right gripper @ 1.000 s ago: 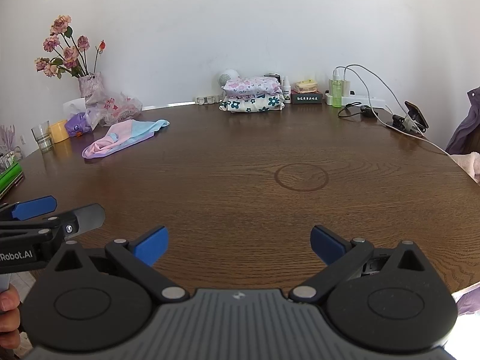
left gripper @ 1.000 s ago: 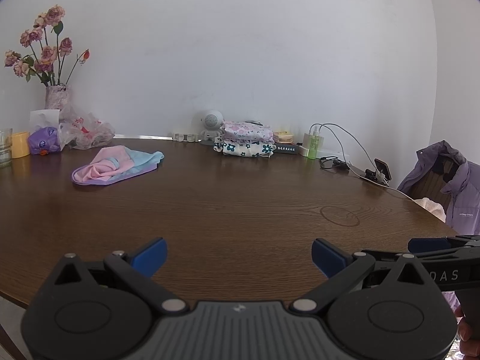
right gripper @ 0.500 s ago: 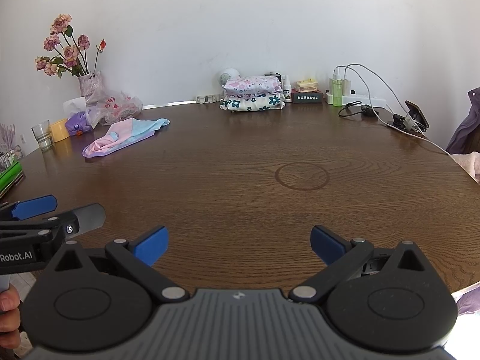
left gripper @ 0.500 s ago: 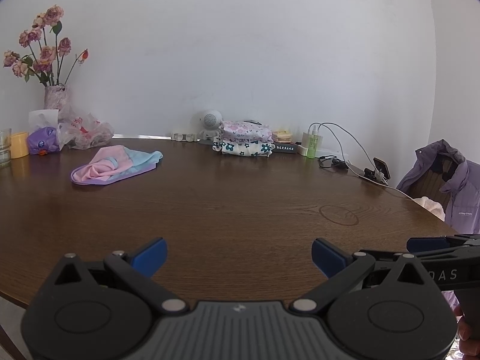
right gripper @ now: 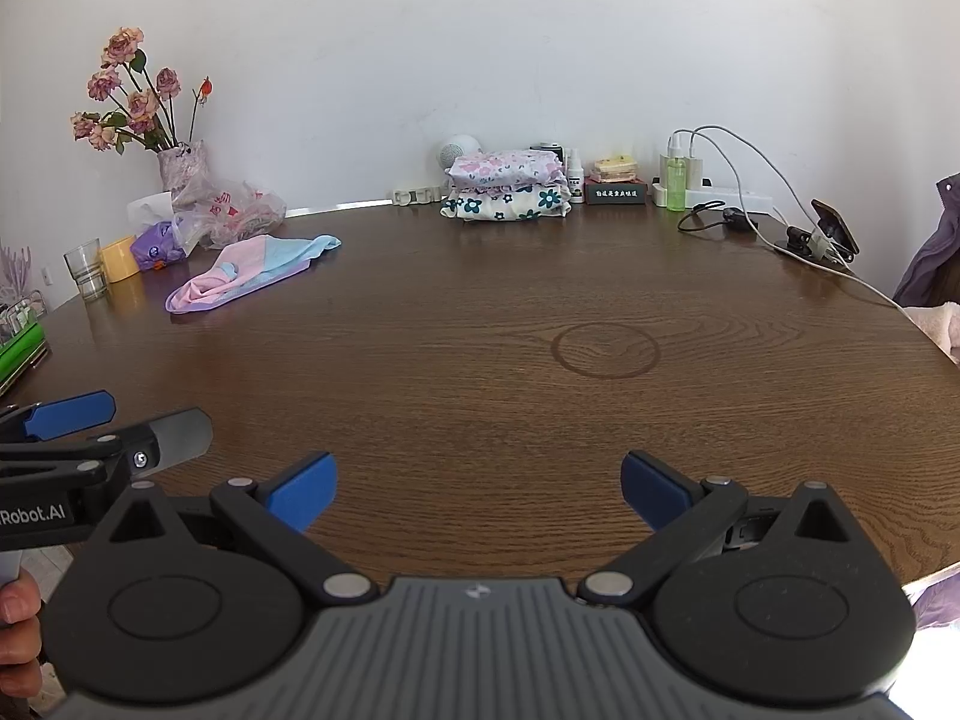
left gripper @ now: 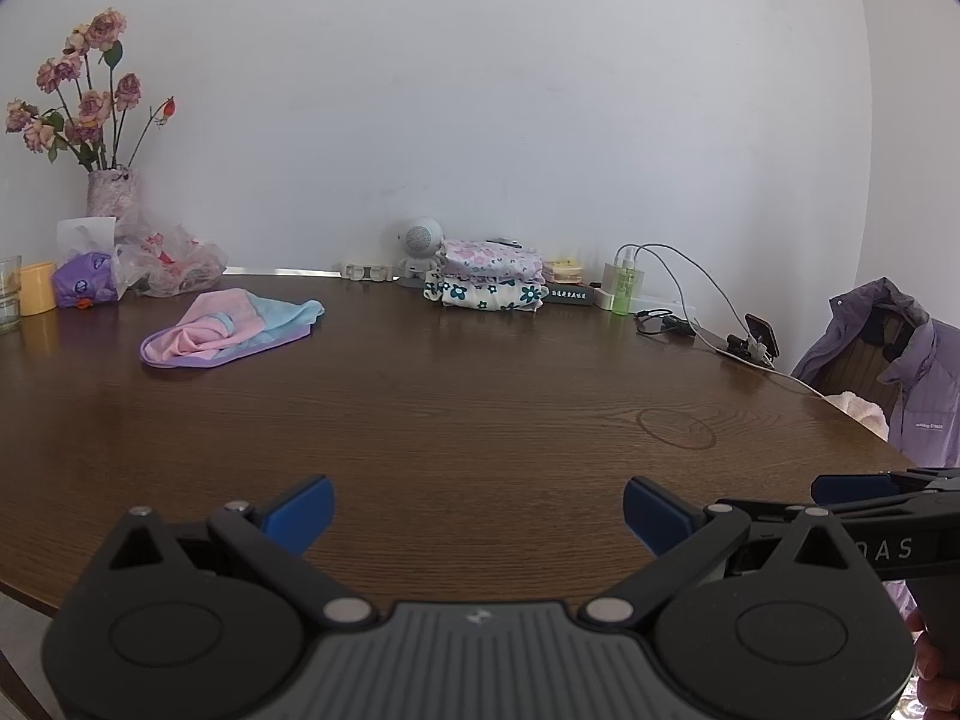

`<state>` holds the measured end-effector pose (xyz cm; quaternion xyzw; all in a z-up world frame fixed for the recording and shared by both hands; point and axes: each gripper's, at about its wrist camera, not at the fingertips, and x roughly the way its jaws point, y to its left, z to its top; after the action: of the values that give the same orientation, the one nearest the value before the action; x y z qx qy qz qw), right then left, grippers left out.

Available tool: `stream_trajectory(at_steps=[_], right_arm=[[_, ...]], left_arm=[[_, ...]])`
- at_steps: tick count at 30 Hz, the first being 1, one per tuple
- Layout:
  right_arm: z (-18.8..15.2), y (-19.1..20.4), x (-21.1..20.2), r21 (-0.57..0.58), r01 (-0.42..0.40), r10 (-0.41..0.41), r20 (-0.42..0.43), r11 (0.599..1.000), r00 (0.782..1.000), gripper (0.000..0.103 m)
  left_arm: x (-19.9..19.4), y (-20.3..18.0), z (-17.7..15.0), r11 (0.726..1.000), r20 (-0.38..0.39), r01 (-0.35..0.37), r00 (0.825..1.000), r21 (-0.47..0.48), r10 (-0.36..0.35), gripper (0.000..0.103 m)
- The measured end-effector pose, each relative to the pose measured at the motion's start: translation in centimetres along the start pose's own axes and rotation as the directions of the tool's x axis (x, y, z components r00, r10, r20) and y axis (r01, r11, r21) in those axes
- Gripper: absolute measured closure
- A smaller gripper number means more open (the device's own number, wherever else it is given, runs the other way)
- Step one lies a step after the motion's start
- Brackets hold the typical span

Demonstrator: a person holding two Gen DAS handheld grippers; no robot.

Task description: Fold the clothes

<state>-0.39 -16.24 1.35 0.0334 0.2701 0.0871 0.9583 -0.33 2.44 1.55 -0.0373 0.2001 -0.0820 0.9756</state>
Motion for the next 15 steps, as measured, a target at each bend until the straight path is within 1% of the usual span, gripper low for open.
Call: stream_trajectory(at_steps=[15], right_arm=[[-0.05,0.14,-0.09,-0.001,-0.003,0.003,0.001,1.000,1.000,0.000]], left_arm=[[0.01,-0.03,-0.01,1.000,-0.001,-0.009,1.000,-0.002,0.009,0.000]])
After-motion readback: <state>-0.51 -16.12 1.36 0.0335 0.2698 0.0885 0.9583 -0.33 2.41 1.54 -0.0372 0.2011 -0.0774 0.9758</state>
